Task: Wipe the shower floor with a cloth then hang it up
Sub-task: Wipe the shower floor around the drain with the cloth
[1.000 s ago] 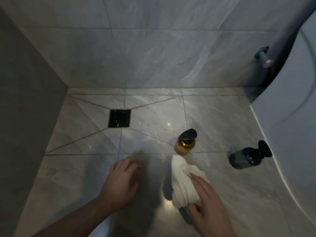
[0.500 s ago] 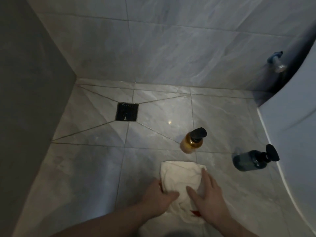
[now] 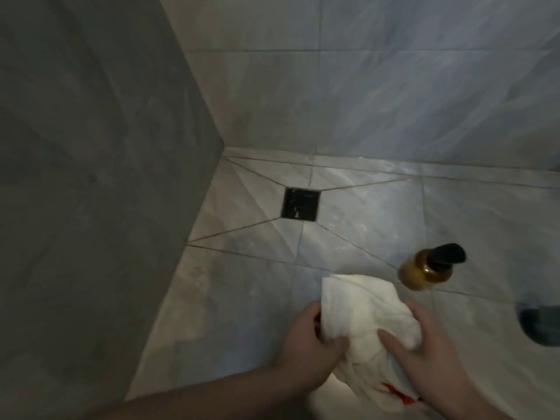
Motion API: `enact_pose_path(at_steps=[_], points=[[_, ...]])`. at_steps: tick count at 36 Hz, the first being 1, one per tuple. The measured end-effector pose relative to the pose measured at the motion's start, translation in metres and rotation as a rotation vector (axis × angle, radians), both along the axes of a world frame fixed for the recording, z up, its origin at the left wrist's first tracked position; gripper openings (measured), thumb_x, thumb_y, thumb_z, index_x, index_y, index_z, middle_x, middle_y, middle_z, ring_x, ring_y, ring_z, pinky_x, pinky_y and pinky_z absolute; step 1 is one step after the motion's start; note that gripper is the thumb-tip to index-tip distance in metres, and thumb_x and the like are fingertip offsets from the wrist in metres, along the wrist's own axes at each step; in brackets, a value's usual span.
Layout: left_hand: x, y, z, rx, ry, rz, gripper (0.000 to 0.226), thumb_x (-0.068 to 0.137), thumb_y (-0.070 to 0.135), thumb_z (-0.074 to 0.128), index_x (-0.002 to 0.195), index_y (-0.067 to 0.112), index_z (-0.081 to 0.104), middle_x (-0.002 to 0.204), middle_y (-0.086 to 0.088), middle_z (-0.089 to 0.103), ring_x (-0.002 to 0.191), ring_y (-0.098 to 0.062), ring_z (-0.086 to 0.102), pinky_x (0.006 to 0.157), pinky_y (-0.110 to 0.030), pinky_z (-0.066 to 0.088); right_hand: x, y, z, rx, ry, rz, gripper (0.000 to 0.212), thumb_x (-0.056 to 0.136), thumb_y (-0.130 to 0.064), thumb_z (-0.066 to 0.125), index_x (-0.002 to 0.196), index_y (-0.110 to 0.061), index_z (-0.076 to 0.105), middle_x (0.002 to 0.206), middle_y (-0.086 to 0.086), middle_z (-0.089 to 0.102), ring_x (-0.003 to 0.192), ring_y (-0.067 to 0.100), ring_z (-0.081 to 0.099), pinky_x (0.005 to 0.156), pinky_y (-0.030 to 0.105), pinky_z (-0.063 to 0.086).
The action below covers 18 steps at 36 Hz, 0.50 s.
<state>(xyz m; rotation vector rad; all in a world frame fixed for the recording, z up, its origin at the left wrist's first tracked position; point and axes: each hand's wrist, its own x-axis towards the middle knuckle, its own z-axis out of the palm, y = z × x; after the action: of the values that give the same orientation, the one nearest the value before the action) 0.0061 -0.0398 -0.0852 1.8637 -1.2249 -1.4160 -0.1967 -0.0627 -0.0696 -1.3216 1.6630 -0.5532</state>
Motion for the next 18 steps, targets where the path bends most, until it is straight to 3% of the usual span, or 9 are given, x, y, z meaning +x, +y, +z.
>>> enact_pose_path(at_steps=[3, 5, 7, 10, 13, 16, 18], points=[[0.021, 0.008, 0.004, -0.030, 0.001, 0.003, 0.034, 0.075, 0.029, 0.076, 0.101, 0.028, 0.056, 0.088, 0.018, 0.068, 0.076, 0.006, 0.063, 0.066, -0.013, 0.049, 0.012, -0.015, 0.006, -0.007, 0.031, 0.167, 0.054, 0.079, -0.026, 0.081, 0.120, -0.041, 0.050, 0.105, -0.030, 0.063, 0.096, -0.023, 0.053, 0.077, 0.006, 0.040], [0.033, 0.012, 0.003, -0.036, -0.001, -0.002, 0.040, 0.075, 0.031, 0.074, 0.110, 0.030, 0.055, 0.097, 0.017, 0.068, 0.083, 0.004, 0.065, 0.072, -0.017, 0.053, 0.020, -0.024, 0.007, -0.006, 0.081, 0.253, 0.056, 0.082, -0.027, 0.078, 0.127, -0.039, 0.047, 0.114, -0.026, 0.061, 0.099, -0.017, 0.055, 0.078, 0.001, 0.037], [0.043, 0.017, -0.001, -0.042, 0.016, 0.005, 0.043, 0.074, 0.028, 0.073, 0.114, 0.033, 0.057, 0.099, 0.020, 0.068, 0.086, 0.003, 0.065, 0.076, -0.019, 0.054, 0.028, -0.031, 0.006, 0.003, 0.155, 0.295, 0.063, 0.084, -0.026, 0.075, 0.136, -0.036, 0.042, 0.127, -0.015, 0.057, 0.113, 0.000, 0.055, 0.091, 0.012, 0.038], [0.056, 0.022, -0.004, -0.070, -0.017, -0.003, 0.045, 0.065, 0.037, 0.069, 0.108, 0.044, 0.059, 0.104, 0.021, 0.063, 0.090, 0.007, 0.061, 0.084, -0.019, 0.053, 0.037, -0.035, 0.004, -0.007, 0.359, 0.327, 0.078, 0.083, -0.028, 0.073, 0.148, -0.035, 0.030, 0.151, -0.001, 0.030, 0.139, 0.021, 0.033, 0.113, 0.033, 0.028], [0.075, 0.021, 0.006, -0.117, -0.136, -0.177, 0.046, 0.067, 0.034, 0.064, 0.112, 0.037, 0.061, 0.109, 0.024, 0.053, 0.100, 0.012, 0.053, 0.094, -0.011, 0.041, 0.049, -0.031, 0.000, -0.109, 0.477, 0.578, 0.093, 0.080, -0.050, 0.069, 0.151, -0.047, 0.009, 0.161, -0.006, -0.002, 0.148, 0.023, 0.008, 0.118, 0.036, 0.018], [0.107, 0.012, 0.008, -0.188, -0.396, -0.235, 0.060, 0.065, 0.048, 0.054, 0.122, 0.029, 0.058, 0.121, 0.012, 0.051, 0.116, -0.004, 0.049, 0.104, -0.019, 0.036, 0.064, -0.026, -0.012, -0.026, 0.547, 0.746, 0.102, 0.076, -0.070, 0.059, 0.151, -0.048, -0.008, 0.158, -0.011, -0.030, 0.150, 0.023, -0.014, 0.121, 0.039, 0.010], [0.130, 0.003, 0.005, -0.073, -0.558, -0.239, 0.079, 0.063, 0.057, 0.050, 0.136, 0.026, 0.046, 0.141, 0.001, 0.039, 0.130, -0.017, 0.041, 0.110, -0.024, 0.032, 0.077, -0.022, -0.026, 0.040, 0.613, 0.808, 0.111, 0.072, -0.076, 0.056, 0.150, -0.046, -0.017, 0.153, -0.007, -0.040, 0.148, 0.027, -0.025, 0.122, 0.047, 0.004]])
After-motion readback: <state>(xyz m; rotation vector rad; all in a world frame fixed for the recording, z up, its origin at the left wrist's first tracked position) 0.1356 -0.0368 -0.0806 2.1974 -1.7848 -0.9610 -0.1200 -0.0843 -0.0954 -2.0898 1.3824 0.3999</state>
